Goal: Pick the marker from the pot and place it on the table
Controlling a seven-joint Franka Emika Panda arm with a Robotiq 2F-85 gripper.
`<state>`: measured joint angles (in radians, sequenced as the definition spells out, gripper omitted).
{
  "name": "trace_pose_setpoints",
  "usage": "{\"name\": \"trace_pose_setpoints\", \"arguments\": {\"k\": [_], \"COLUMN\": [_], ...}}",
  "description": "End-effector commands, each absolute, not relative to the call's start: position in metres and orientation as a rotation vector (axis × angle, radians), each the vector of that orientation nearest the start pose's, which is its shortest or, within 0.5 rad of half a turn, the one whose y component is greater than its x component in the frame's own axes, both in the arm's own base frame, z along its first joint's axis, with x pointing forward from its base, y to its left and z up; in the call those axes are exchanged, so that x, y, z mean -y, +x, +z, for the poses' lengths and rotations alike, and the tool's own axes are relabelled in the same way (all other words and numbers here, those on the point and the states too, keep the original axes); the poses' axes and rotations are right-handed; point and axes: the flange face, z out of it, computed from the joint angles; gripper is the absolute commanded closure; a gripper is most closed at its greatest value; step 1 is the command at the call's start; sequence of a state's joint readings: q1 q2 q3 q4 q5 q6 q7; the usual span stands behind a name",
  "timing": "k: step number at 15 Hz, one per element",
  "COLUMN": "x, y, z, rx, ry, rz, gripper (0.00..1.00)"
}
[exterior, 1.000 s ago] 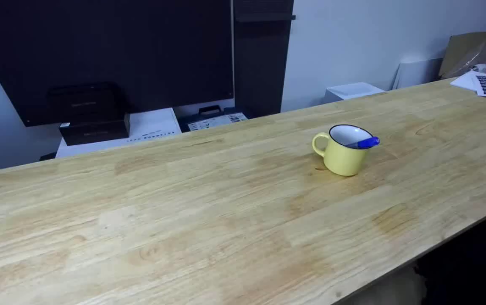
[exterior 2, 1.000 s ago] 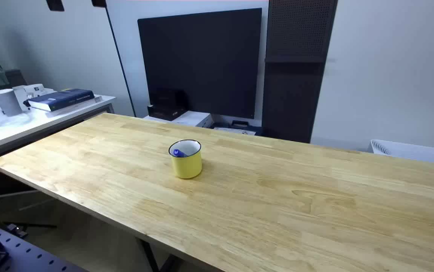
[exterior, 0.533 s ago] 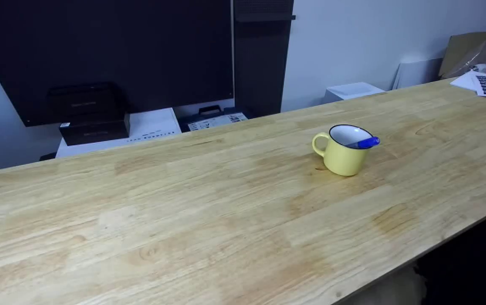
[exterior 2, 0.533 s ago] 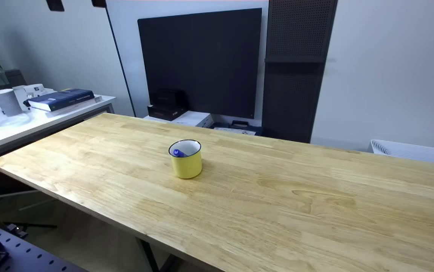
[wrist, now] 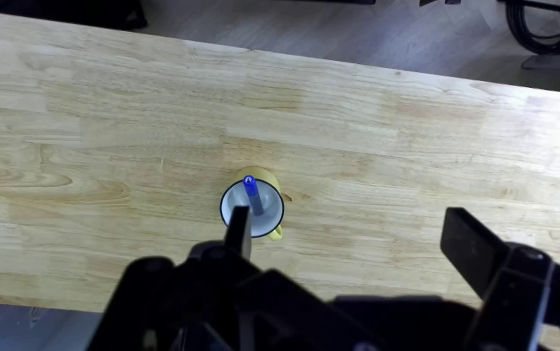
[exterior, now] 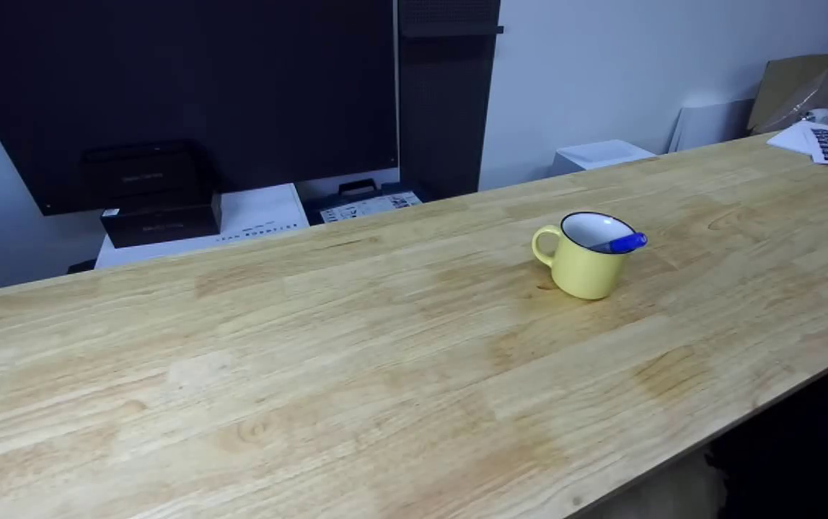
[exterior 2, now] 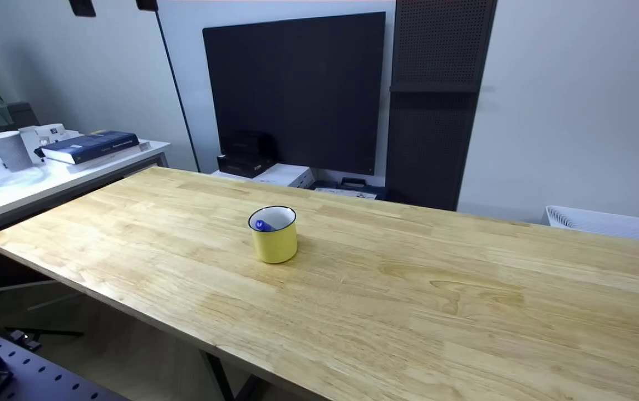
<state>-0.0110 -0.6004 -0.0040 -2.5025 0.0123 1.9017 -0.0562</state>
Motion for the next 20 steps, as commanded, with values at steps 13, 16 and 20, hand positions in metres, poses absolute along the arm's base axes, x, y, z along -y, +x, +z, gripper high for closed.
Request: {"name": "trace_pose_setpoints", "arguments": {"k": [13,16,20], "x": [0.108,0.096,0.088], "y": [0.52,0.535,0.53], "z": [0.343,0.307,0.29], "rx": [0.125,0.247,0.273], "ry": [-3.184,-3.165,-3.167], "rz": [0.077,0.2,0.219], "gripper": [0.0,0.0,0.0]}}
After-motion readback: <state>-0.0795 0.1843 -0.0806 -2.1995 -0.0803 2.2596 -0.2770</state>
